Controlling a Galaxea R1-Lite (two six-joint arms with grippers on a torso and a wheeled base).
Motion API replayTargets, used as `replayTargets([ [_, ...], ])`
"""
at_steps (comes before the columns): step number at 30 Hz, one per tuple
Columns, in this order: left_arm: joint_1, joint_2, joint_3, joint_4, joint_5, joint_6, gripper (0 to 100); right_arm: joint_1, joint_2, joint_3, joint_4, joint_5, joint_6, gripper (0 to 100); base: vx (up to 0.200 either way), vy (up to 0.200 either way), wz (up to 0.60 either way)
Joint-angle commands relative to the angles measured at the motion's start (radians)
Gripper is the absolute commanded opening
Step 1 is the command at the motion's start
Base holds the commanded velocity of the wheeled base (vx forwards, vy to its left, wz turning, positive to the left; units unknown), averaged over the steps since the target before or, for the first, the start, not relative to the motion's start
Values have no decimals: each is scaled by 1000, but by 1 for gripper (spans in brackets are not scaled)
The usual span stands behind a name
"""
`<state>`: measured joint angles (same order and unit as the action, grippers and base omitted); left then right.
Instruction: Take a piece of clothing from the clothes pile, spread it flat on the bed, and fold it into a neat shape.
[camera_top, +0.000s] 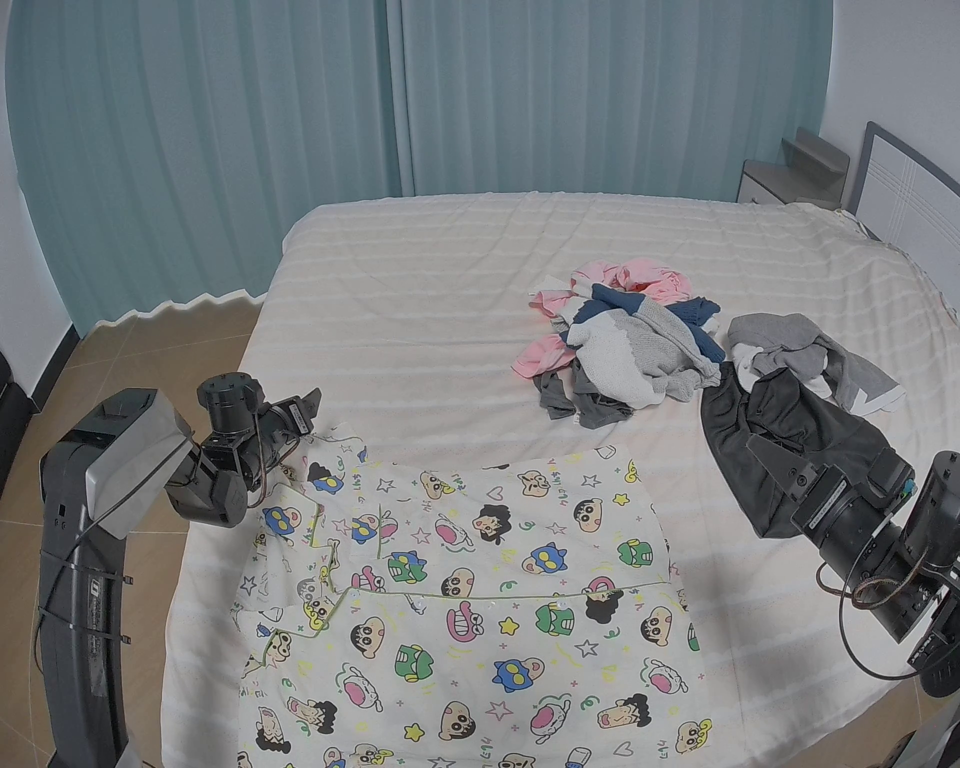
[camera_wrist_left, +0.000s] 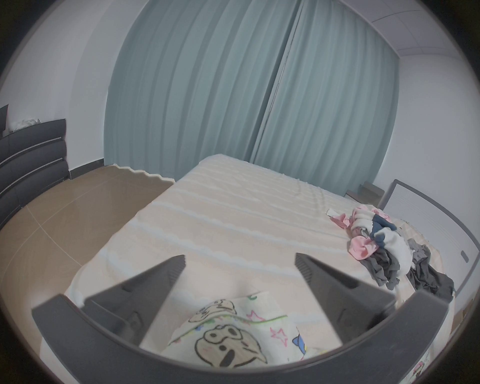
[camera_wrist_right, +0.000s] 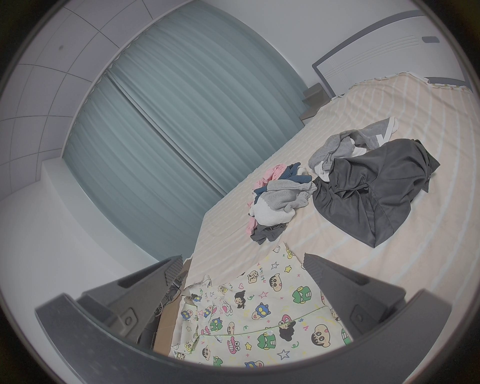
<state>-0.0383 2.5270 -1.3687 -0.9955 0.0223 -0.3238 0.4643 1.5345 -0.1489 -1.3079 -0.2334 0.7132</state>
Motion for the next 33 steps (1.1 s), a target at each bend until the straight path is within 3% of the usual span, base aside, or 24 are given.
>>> replayTargets([
  [1,6,-4,-18,-6,31,0,100,1,-2,0,-1,0,0,100,0,0,0],
  [4,29,-73,36,9,39,-4,100,1,-8,0,-2,0,0,100,0,0,0],
  [6,58,-154,129,69,4,-4,100,1,-8,0,-1,0,0,100,0,0,0],
  [11,130,-309,332,181,-213,-21,100,1,-4,0,-2,2,2,100,0,0,0],
  [13,146,-332,369,184,-243,-27,100,1,-5,0,-2,0,2,100,0,0,0],
  [17,222,-392,527,189,-377,-38,100,1,-7,0,-1,3,2,100,0,0,0],
  [24,284,-465,682,190,-552,-189,100,1,-8,2,-2,5,2,100,0,0,0],
  [33,282,-404,769,224,-545,-179,100,1,-8,2,-1,5,2,100,0,0,0],
])
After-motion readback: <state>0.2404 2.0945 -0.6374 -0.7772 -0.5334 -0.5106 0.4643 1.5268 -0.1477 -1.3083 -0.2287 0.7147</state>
